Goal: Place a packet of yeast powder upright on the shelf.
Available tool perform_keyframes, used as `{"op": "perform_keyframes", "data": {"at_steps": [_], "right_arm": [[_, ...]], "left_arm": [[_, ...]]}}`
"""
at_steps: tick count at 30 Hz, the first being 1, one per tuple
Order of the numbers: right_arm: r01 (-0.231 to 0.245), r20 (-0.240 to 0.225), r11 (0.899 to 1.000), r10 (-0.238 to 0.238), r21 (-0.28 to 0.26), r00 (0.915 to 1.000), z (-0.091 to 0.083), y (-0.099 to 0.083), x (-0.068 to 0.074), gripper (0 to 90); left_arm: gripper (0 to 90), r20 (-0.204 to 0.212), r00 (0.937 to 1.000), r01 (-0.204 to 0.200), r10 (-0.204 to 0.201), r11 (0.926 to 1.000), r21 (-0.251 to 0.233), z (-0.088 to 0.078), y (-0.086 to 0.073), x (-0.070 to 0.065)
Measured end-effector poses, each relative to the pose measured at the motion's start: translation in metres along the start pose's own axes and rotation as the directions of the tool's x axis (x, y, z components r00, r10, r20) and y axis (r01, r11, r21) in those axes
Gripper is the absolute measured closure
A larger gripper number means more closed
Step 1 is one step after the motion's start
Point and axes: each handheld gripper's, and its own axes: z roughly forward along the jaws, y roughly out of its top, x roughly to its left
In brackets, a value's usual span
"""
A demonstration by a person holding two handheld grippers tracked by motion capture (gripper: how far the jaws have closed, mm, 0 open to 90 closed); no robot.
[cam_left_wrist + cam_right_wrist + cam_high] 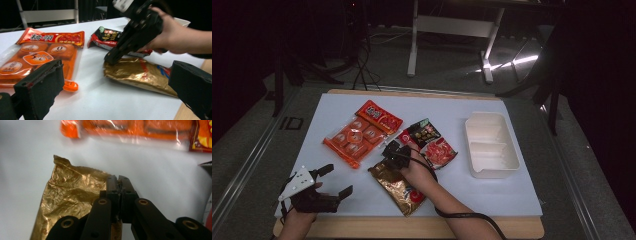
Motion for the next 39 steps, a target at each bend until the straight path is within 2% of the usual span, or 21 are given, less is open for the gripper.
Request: {"op": "perform_keyframes", "data": {"at_steps": [3,6,7,8,9,12,17,18,19,22,23,24,28,34,39], "right_arm": [[0.008,-0.019,0.999,-0.009,-0.042,0.9998,-0.015,0.003,0.004,88.6],[0.014,-0.029,0.998,-0.015,-0.063,0.9995,-0.023,0.004,0.007,88.7],[0.004,-0.051,0.996,-0.008,-0.085,0.9987,-0.031,0.006,0.008,88.8],[0.004,-0.051,0.996,-0.008,-0.085,0.9987,-0.031,0.006,0.008,88.8],[-0.001,-0.062,0.994,-0.006,-0.107,0.9980,-0.039,0.006,0.010,88.9],[0.006,-0.059,0.993,-0.014,-0.121,0.9982,-0.046,0.005,0.013,88.9],[-0.015,-0.099,0.987,-0.001,-0.162,0.9951,-0.062,0.002,0.017,88.9],[-0.015,-0.099,0.987,-0.001,-0.162,0.9951,-0.062,0.002,0.017,88.9],[-0.015,-0.113,0.984,-0.005,-0.176,0.9935,-0.073,0.001,0.020,89.0],[-0.005,-0.119,0.982,-0.018,-0.186,0.9928,-0.080,0.000,0.023,89.0],[-0.008,-0.141,0.978,-0.022,-0.207,0.9898,-0.090,-0.001,0.027,88.9],[-0.008,-0.141,0.978,-0.022,-0.207,0.9898,-0.090,-0.001,0.027,88.9],[-0.023,-0.174,0.969,-0.021,-0.247,0.9845,-0.108,-0.001,0.030,89.0],[-0.017,-0.176,0.961,-0.034,-0.278,0.9837,-0.125,0.000,0.030,89.1],[-0.065,-0.201,0.938,-0.005,-0.340,0.9795,-0.148,0.006,0.016,89.1]], "left_arm": [[0.7,-0.013,0.9999,0.009,-0.009,0.9998,-0.019,-0.002,0.001,0.001],[0.7,-0.014,0.9998,0.015,-0.015,0.9998,-0.016,-0.002,0.000,0.002],[0.7,-0.014,0.9998,0.016,-0.017,0.9997,-0.017,-0.002,0.000,0.002],[0.7,-0.014,0.9997,0.017,-0.018,0.9997,-0.017,-0.001,0.000,0.002],[0.7,-0.015,0.9997,0.017,-0.017,0.9997,-0.018,-0.001,0.000,0.002],[0.8,-0.020,0.9997,0.012,-0.013,0.9999,-0.011,0.001,0.000,0.001],[0.7,-0.023,0.9997,0.011,-0.011,0.9999,-0.008,0.001,0.000,0.001],[0.7,-0.023,0.9997,0.011,-0.011,0.9999,-0.008,0.001,0.000,0.001],[0.7,-0.021,0.9997,0.011,-0.011,0.9999,-0.007,0.001,0.000,0.001],[0.8,-0.021,0.9997,0.011,-0.011,0.9999,-0.003,0.002,-0.001,0.001],[0.8,-0.020,0.9997,0.012,-0.012,0.9999,-0.003,0.002,-0.001,0.001],[0.8,-0.020,0.9997,0.011,-0.011,0.9999,-0.002,0.002,-0.001,0.001],[0.8,-0.016,0.9998,0.010,-0.010,1.0000,0.002,0.003,-0.001,0.001],[0.8,-0.010,0.9999,0.008,-0.008,0.9999,0.010,0.004,-0.001,0.000],[0.7,-0.016,0.9998,0.008,-0.007,0.9997,0.022,0.005,-0.002,0.001]]}}
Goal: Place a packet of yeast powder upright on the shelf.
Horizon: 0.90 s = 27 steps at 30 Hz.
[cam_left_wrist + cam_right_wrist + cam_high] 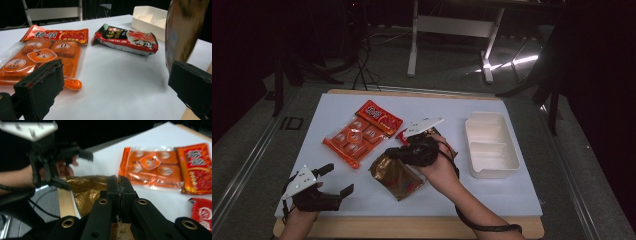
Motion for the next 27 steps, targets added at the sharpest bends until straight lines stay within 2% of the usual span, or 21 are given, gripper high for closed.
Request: {"op": "perform_keyframes", "data": {"at_steps": [2,3,8,12,21,27], "right_arm": [[-0.002,0.006,1.000,0.002,-0.011,1.0000,-0.004,0.002,-0.002,89.1],[0.008,0.027,1.000,-0.007,-0.027,0.9996,-0.012,0.008,-0.004,89.1],[0.012,0.065,0.997,-0.006,-0.081,0.9979,-0.034,0.023,-0.010,89.0],[0.020,0.102,0.994,-0.009,-0.106,0.9947,-0.049,0.033,-0.017,89.0],[0.032,0.195,0.987,-0.001,-0.157,0.9807,-0.085,0.053,-0.037,89.0],[0.009,0.240,0.986,0.032,-0.168,0.9701,-0.104,0.054,-0.056,89.0]], "left_arm": [[0.7,0.001,1.0000,0.003,-0.003,1.0000,-0.004,0.000,0.000,0.000],[0.8,0.001,1.0000,0.003,-0.003,1.0000,-0.003,0.000,0.000,0.000],[0.7,0.000,1.0000,0.004,-0.004,1.0000,-0.005,0.000,0.000,0.000],[0.8,0.001,1.0000,0.004,-0.004,1.0000,-0.004,0.000,0.000,0.000],[0.8,0.000,1.0000,0.005,-0.005,1.0000,0.000,0.000,0.000,0.000],[0.8,-0.002,1.0000,0.005,-0.005,1.0000,0.003,0.001,0.000,0.000]]}}
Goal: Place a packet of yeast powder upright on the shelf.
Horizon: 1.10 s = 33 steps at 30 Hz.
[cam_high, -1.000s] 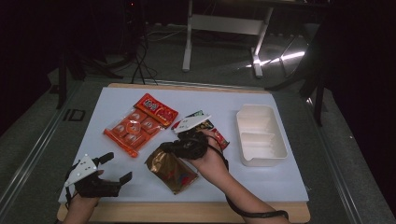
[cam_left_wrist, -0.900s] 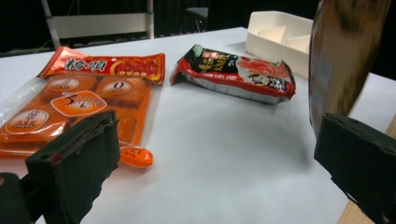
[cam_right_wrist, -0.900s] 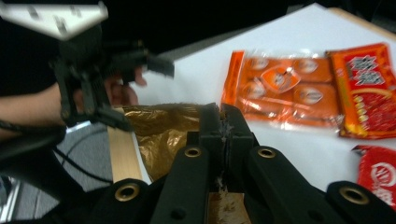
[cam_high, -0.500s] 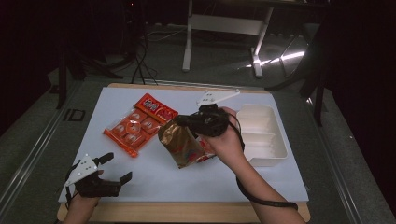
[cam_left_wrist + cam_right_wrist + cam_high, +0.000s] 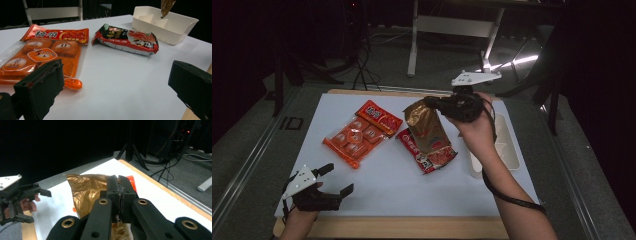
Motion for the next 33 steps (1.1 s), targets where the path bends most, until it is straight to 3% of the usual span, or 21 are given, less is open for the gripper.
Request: {"op": "perform_keyframes", "data": {"at_steps": [11,12,22,27,29,30,33], "right_arm": [[-0.040,0.103,0.999,0.041,-0.013,0.9939,-0.024,-0.007,-0.041,89.0],[-0.048,0.132,0.999,0.051,-0.023,0.9900,-0.032,-0.008,-0.053,89.0],[-0.120,0.230,0.991,0.132,-0.066,0.9641,-0.058,-0.016,-0.097,89.0],[-0.151,0.280,0.986,0.165,-0.070,0.9457,-0.063,-0.024,-0.116,89.0],[-0.151,0.280,0.986,0.165,-0.070,0.9457,-0.063,-0.024,-0.116,89.0],[-0.171,0.291,0.982,0.185,-0.075,0.9386,-0.063,-0.029,-0.127,89.0],[-0.180,0.300,0.980,0.196,-0.080,0.9336,-0.063,-0.033,-0.136,89.0]], "left_arm": [[0.8,-0.001,1.0000,0.003,-0.003,1.0000,0.002,0.001,0.000,0.001],[0.8,-0.003,1.0000,0.005,-0.005,1.0000,0.005,0.002,0.000,0.001],[0.7,-0.013,0.9999,0.008,-0.008,0.9999,0.010,0.002,-0.001,0.002],[0.8,-0.015,0.9998,0.008,-0.008,0.9999,0.008,0.002,-0.001,0.002],[0.7,-0.015,0.9999,0.008,-0.008,0.9999,0.009,0.002,-0.001,0.002],[0.8,-0.016,0.9998,0.009,-0.009,0.9999,0.010,0.002,-0.001,0.002],[0.8,-0.017,0.9998,0.007,-0.007,0.9999,0.011,0.003,-0.001,0.002]]}}
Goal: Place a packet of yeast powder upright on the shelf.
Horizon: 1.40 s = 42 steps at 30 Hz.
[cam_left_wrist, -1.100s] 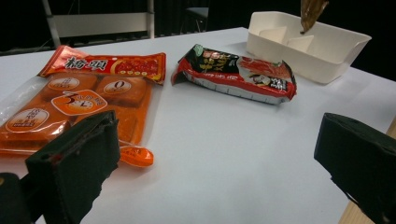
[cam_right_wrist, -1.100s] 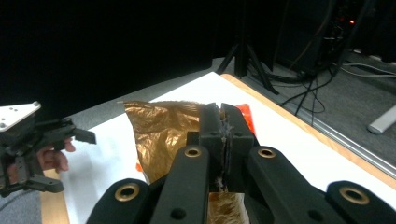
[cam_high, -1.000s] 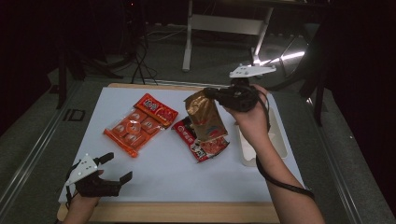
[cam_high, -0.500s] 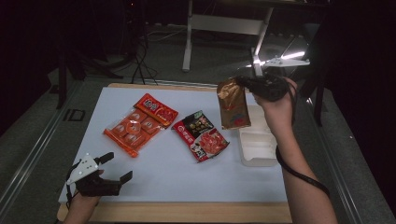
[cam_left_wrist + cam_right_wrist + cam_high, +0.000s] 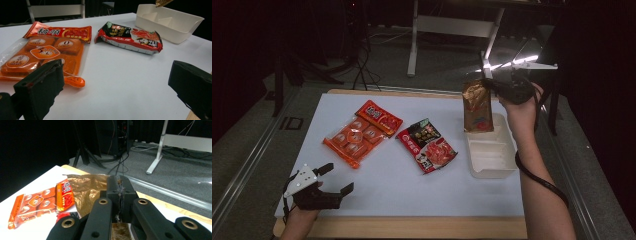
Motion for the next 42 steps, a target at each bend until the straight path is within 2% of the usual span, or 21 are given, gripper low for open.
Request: {"op": "perform_keyframes", "data": {"at_steps": [2,3,7,19,20,24,26,28,38,42], "right_arm": [[0.000,0.007,1.000,0.000,0.000,1.0000,0.001,0.000,-0.002,89.0],[-0.019,0.013,1.000,0.019,-0.018,0.9997,0.002,0.000,-0.012,88.9],[-0.034,0.024,0.998,0.035,-0.053,0.9991,0.004,-0.002,-0.025,88.8],[-0.043,0.055,0.998,0.045,-0.034,0.9975,0.028,-0.012,-0.053,88.8],[-0.031,0.071,0.999,0.034,-0.032,0.9969,0.031,-0.014,-0.055,88.8],[-0.011,0.091,0.998,0.016,-0.055,0.9957,0.040,-0.024,-0.061,88.6],[-0.027,0.074,0.998,0.031,-0.062,0.9968,0.041,-0.027,-0.063,88.6],[-0.059,0.064,0.997,0.063,-0.052,0.9960,0.048,-0.037,-0.067,88.5],[-0.129,0.041,0.992,0.129,-0.015,0.9908,0.055,-0.062,-0.075,87.7],[-0.119,0.060,0.992,0.117,0.032,0.9913,0.057,-0.071,-0.079,86.9]], "left_arm": [[0.8,0.000,1.0000,0.000,0.000,1.0000,0.000,0.000,0.000,0.000],[0.8,0.000,1.0000,-0.001,0.001,1.0000,0.000,0.000,0.000,0.000],[0.7,0.003,1.0000,-0.005,0.005,0.9999,0.009,0.000,0.000,0.000],[0.8,0.010,0.9999,-0.005,0.005,0.9999,0.015,0.001,-0.001,-0.001],[0.8,0.010,0.9999,-0.005,0.005,0.9999,0.015,0.001,-0.001,-0.001],[0.8,0.011,0.9999,-0.002,0.002,0.9999,0.016,0.002,-0.001,0.000],[0.7,0.011,0.9999,-0.002,0.002,0.9999,0.016,0.002,-0.001,0.000],[0.8,0.011,0.9999,-0.001,0.001,0.9999,0.015,0.002,-0.001,0.000],[0.8,0.010,0.9999,-0.001,0.001,0.9999,0.013,0.002,-0.001,0.000],[0.7,0.009,1.0000,-0.001,0.001,0.9999,0.012,0.001,-0.001,0.000]]}}
